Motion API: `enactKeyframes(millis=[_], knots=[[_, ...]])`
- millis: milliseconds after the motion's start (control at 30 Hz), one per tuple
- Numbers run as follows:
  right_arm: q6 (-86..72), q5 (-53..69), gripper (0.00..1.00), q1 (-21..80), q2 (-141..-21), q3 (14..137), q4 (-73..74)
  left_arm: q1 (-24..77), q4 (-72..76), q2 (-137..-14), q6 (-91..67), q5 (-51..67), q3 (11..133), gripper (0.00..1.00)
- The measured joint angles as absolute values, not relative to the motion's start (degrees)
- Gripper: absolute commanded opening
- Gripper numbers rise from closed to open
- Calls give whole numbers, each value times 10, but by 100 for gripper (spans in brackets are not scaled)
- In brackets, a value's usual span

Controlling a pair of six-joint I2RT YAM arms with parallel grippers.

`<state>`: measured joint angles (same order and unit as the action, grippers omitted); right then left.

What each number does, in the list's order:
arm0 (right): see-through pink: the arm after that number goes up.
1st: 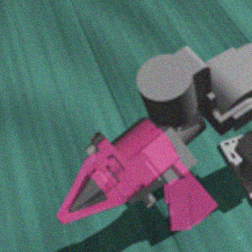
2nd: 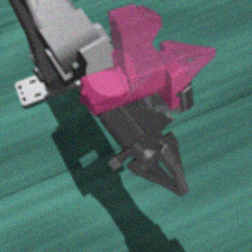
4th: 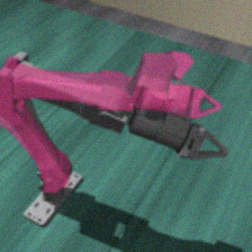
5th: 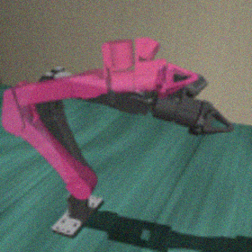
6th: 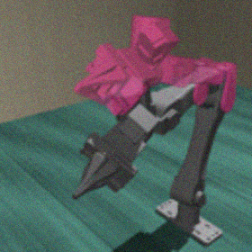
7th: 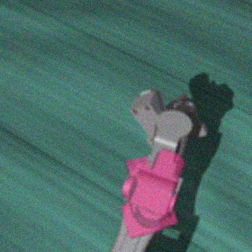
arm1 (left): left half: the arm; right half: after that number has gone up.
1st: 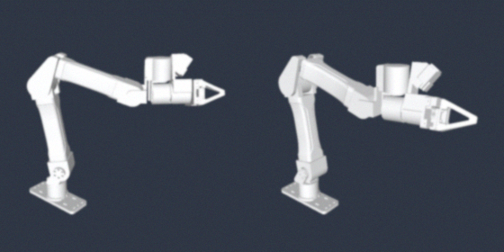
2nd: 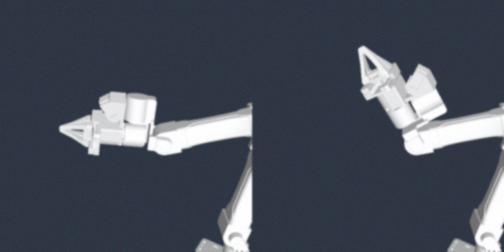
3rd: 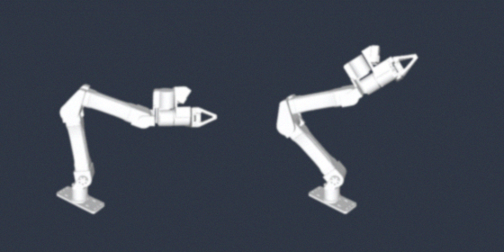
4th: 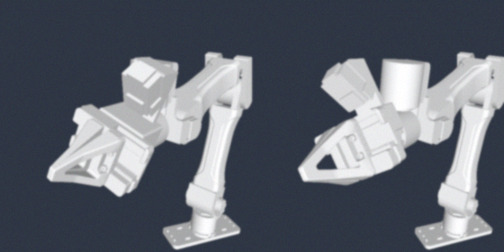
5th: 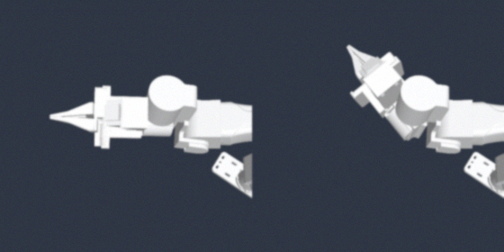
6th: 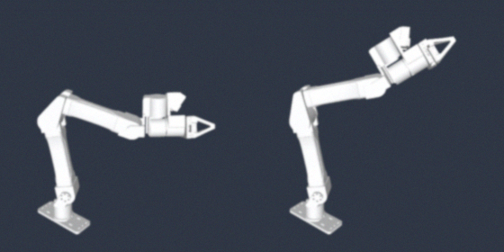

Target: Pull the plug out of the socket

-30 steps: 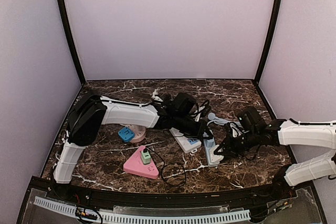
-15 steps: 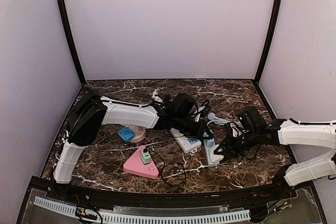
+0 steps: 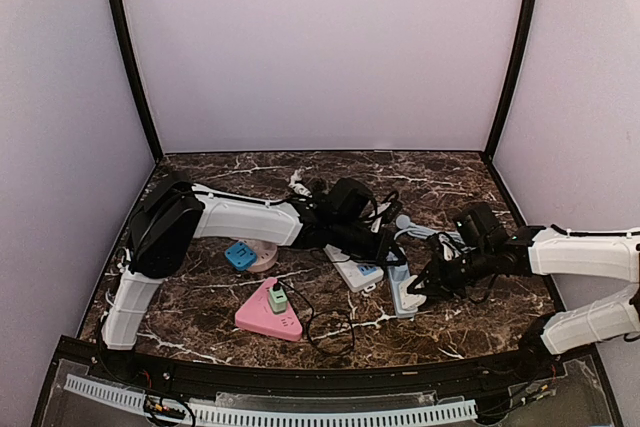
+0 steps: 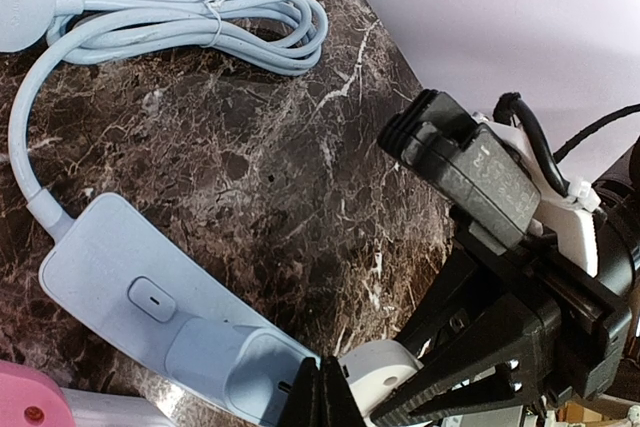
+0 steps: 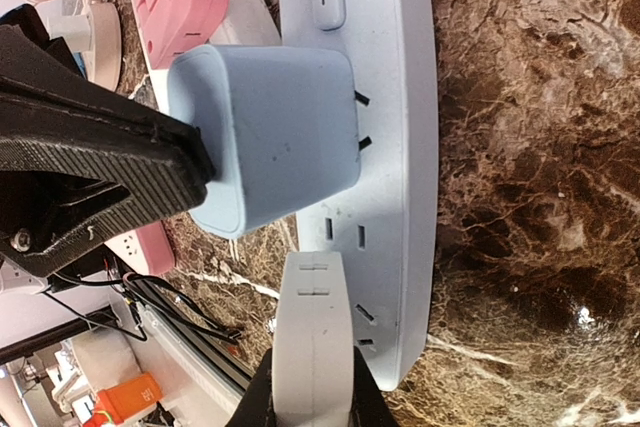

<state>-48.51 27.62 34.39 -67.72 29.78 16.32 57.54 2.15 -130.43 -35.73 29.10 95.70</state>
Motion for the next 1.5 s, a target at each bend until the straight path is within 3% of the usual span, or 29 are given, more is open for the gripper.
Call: enactKeyframes(millis=[567, 1033, 1500], knots=[[-449, 275, 0, 342, -608, 341, 175, 575, 22, -1304, -349, 291, 956, 1], [-444, 127, 0, 341, -572, 442, 354, 575, -36, -1313, -344, 284, 1004, 2], [-374, -7, 0, 232, -708, 589, 413, 575, -204, -1332, -308, 265, 1143, 4]])
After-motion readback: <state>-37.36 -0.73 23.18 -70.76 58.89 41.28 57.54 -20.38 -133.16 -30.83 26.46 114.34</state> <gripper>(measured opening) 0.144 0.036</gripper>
